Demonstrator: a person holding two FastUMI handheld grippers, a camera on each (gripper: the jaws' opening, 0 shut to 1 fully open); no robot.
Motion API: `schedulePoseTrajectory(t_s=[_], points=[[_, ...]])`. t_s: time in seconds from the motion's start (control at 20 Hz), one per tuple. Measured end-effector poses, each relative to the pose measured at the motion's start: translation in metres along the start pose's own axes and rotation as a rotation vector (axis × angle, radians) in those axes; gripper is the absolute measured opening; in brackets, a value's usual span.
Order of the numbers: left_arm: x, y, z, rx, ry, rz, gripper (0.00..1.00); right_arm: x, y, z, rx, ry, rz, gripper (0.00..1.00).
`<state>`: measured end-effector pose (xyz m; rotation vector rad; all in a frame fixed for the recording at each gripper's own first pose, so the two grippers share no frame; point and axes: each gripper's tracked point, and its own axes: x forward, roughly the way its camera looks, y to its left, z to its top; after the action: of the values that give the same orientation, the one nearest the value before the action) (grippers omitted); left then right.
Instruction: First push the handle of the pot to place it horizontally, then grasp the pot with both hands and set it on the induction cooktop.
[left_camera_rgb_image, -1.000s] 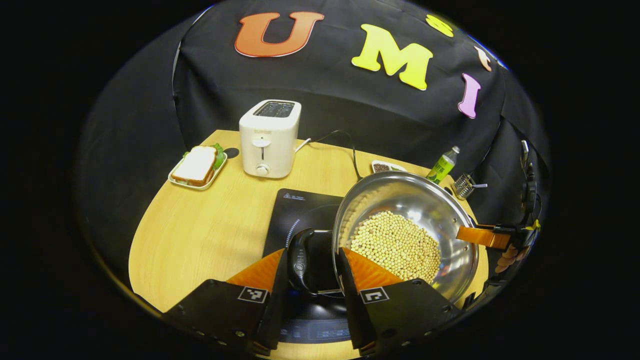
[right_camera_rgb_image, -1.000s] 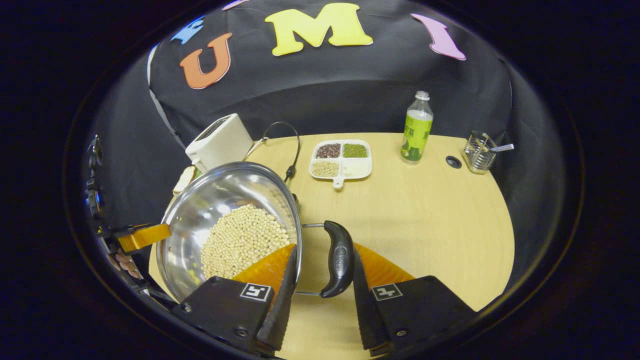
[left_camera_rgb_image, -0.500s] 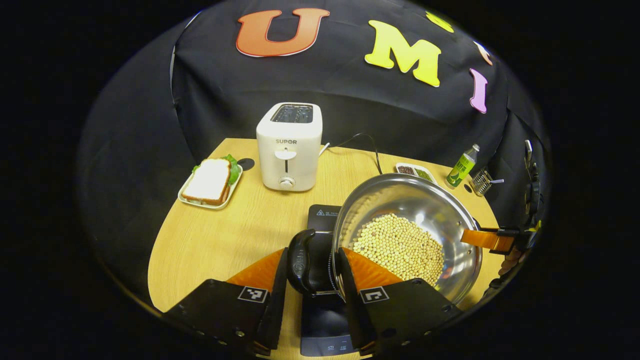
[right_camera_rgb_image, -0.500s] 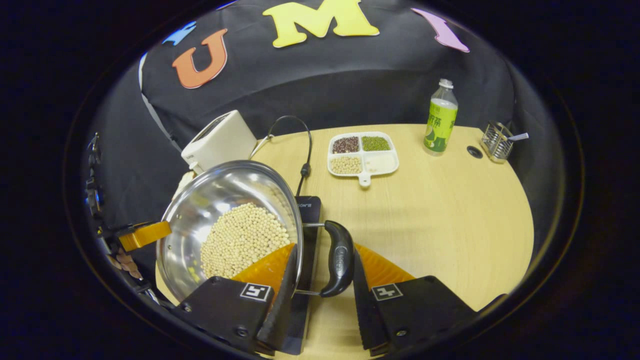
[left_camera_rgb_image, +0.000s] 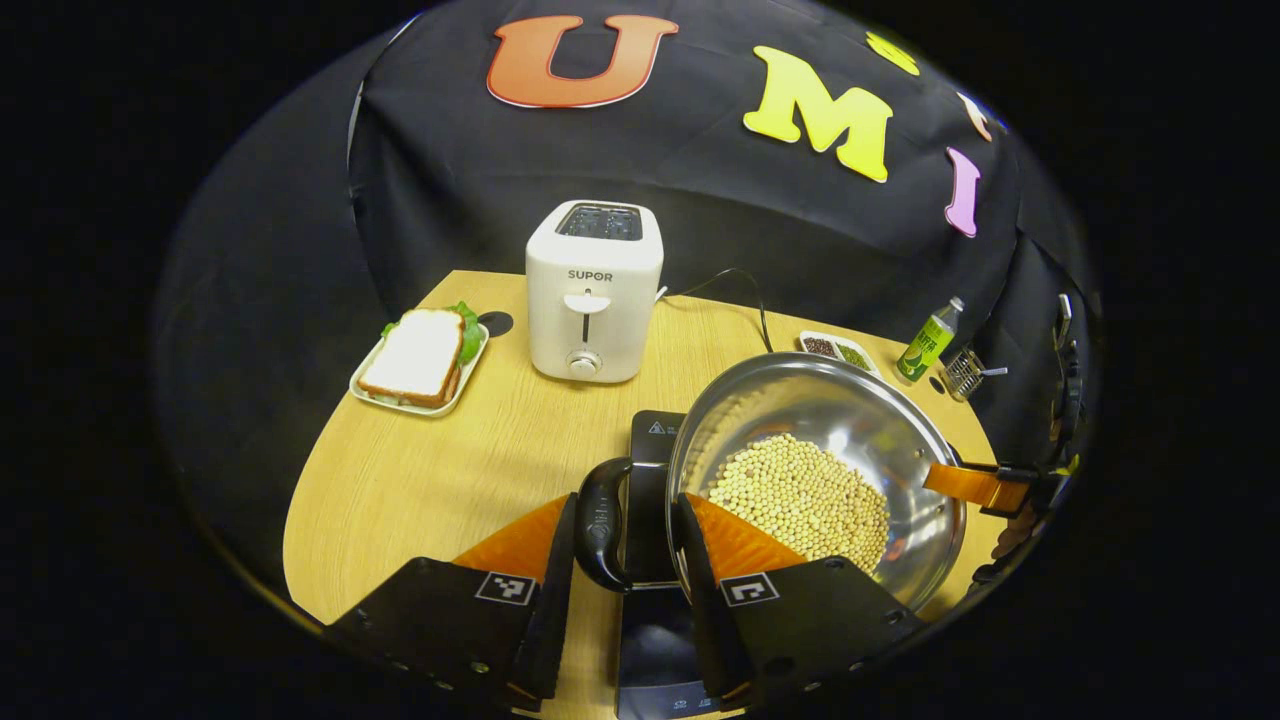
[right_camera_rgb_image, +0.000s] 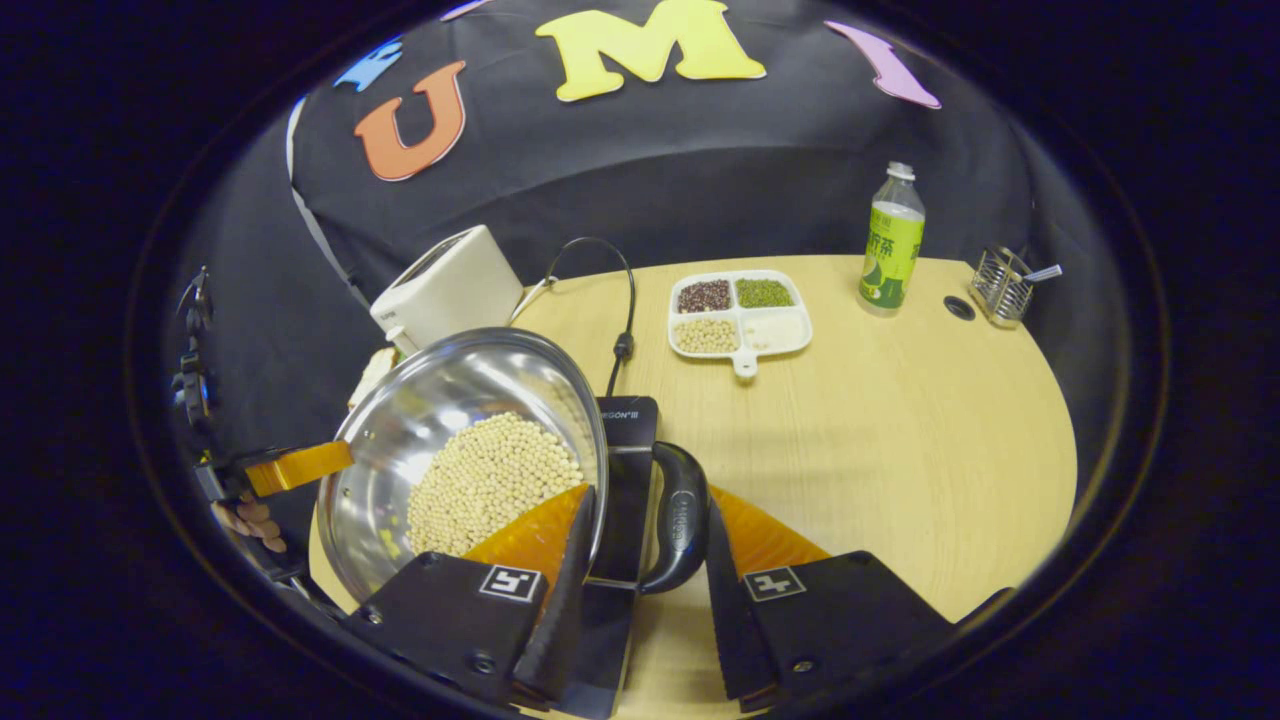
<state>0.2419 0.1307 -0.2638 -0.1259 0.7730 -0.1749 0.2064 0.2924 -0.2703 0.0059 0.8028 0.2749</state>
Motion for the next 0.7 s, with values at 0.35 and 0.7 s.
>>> schedulePoseTrajectory(t_s=[0.35, 0.7], points=[[-0.006, -0.001, -0.002, -0.015, -0.063, 0.024, 0.43, 0.001, 0.002, 0.005, 0.044, -0.115, 0.058, 0.6], [-0.02, -0.003, 0.023, 0.028, -0.244, 0.095, 0.67, -0.013, 0.005, 0.01, -0.01, -0.227, 0.04, 0.68]])
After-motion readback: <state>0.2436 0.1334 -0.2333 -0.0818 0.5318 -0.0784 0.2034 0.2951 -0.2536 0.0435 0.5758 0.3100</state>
